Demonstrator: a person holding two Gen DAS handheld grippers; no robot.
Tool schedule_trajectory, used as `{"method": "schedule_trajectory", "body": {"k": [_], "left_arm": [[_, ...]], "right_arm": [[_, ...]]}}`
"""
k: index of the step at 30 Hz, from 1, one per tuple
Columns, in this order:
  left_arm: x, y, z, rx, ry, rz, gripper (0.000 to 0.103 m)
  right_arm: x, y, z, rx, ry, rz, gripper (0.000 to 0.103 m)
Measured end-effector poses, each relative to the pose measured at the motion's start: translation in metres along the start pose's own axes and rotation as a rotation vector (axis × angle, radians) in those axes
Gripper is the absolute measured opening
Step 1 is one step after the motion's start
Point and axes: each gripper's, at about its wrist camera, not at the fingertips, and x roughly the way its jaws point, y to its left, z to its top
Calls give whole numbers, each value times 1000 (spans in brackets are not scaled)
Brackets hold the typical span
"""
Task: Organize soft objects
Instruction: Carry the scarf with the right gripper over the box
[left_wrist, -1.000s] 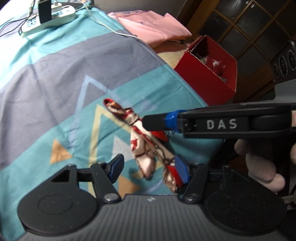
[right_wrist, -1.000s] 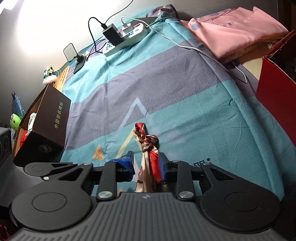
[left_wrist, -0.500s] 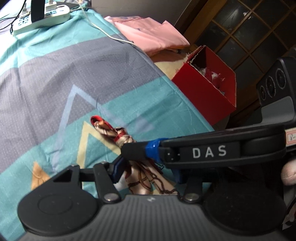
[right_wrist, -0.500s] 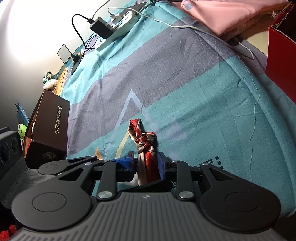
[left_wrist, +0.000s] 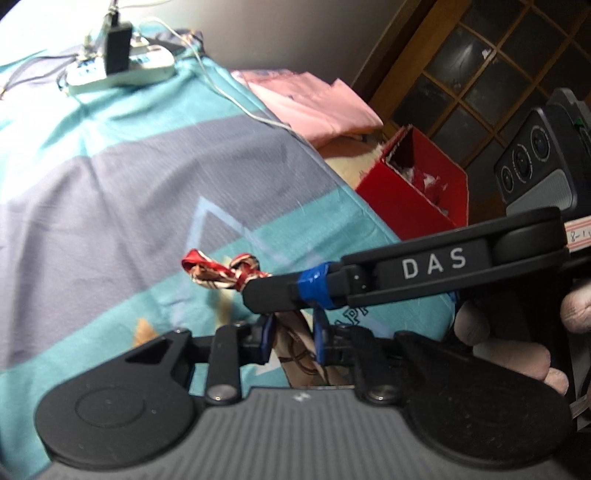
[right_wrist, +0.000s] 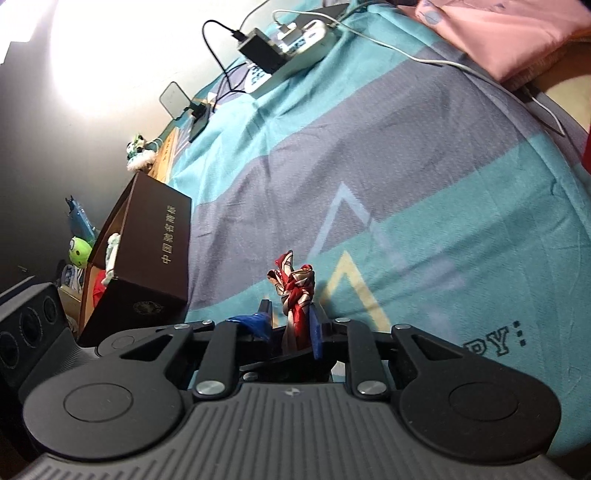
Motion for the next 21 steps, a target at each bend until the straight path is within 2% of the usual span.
{"method": "schedule_trajectory", "body": {"k": [6, 15, 21], "left_arm": [[-73, 22, -3, 6, -128, 40, 12], [-195, 79, -5, 54, -305, 203, 12], [-241, 136, -2, 72, -346, 299, 13]], "right_arm": [[8, 58, 8, -95, -22, 98, 0], [50, 181, 23, -245, -67, 276, 0], [97, 249, 31, -316, -129, 283, 0]]}}
